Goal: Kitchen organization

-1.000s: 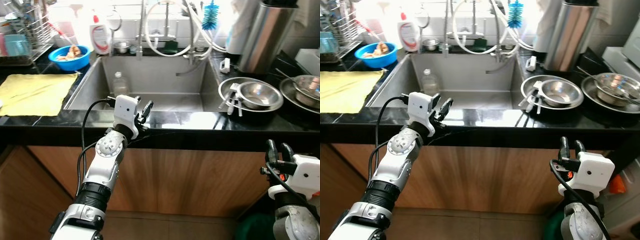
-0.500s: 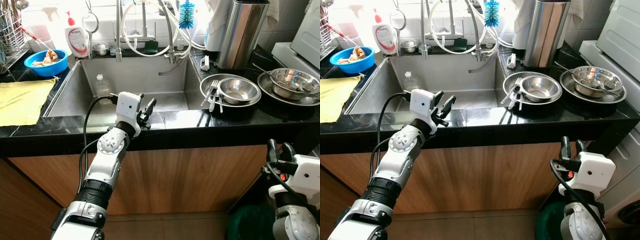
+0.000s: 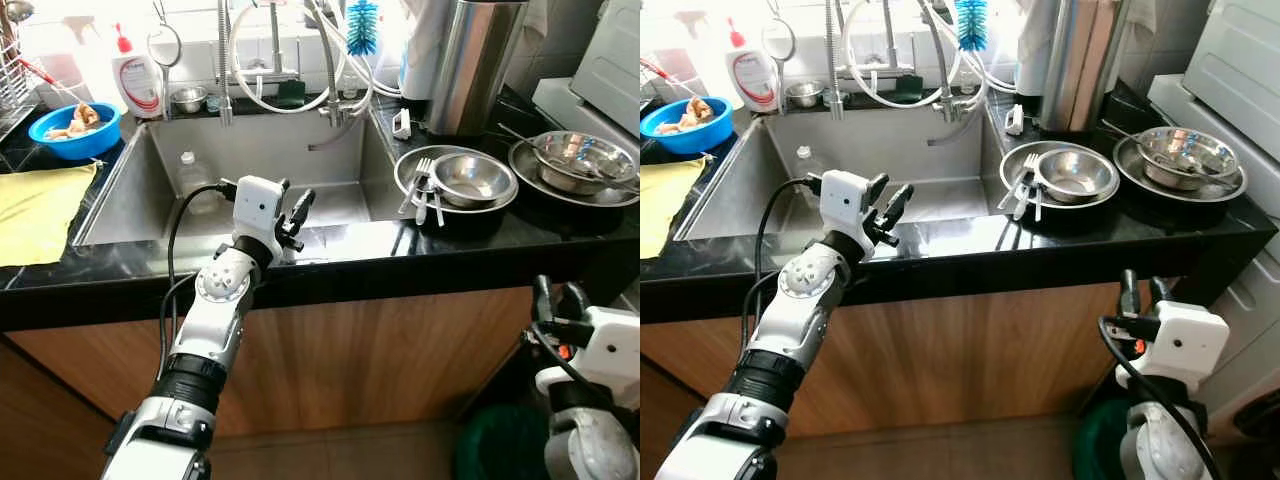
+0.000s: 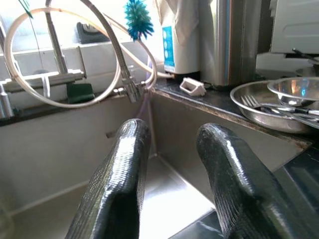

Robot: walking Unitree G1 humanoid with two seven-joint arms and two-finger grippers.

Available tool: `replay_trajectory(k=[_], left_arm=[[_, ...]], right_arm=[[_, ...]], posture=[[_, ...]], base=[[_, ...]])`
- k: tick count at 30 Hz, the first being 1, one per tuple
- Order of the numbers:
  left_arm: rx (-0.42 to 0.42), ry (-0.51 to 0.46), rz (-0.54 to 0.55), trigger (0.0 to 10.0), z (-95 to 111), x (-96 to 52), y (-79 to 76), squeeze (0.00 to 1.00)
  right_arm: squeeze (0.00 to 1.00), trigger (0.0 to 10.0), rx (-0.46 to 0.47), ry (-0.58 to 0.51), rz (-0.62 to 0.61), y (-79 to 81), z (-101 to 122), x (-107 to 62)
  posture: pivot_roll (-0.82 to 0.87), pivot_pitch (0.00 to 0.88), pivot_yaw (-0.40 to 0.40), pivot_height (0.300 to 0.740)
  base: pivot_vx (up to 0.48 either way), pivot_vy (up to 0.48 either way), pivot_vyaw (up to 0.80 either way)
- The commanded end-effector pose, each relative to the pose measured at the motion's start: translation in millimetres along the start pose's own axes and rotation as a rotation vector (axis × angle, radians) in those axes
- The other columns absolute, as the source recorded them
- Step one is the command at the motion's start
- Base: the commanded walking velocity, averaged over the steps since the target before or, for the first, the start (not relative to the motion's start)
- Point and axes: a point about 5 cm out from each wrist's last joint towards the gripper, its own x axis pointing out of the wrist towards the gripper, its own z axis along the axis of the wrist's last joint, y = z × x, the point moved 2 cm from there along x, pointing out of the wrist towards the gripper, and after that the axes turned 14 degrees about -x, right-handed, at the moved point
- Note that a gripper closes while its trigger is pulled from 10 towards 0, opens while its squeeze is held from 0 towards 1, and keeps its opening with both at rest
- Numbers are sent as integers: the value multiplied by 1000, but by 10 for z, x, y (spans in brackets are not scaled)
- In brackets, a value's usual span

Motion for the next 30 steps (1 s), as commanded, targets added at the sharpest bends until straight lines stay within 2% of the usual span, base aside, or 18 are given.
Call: replay_trajectory(k=[1, 21, 30], left_arm=[[7, -26, -2, 10000, 72, 20, 3, 0], [25, -52, -5, 10000, 154, 55, -6, 0], [34, -58, -7, 10000, 157, 60, -20, 0]], right_arm=[[0, 10000, -5, -4, -2, 0, 4, 4], [0, 10000, -10, -18, 0, 5, 12, 19], [0, 10000, -31, -40, 9, -1, 39, 22]], posture=[[-25, 0, 58, 740], [-20, 0, 60, 740], [-22, 0, 58, 740]], base=[[0, 0, -619], [0, 0, -613], [0, 0, 0]])
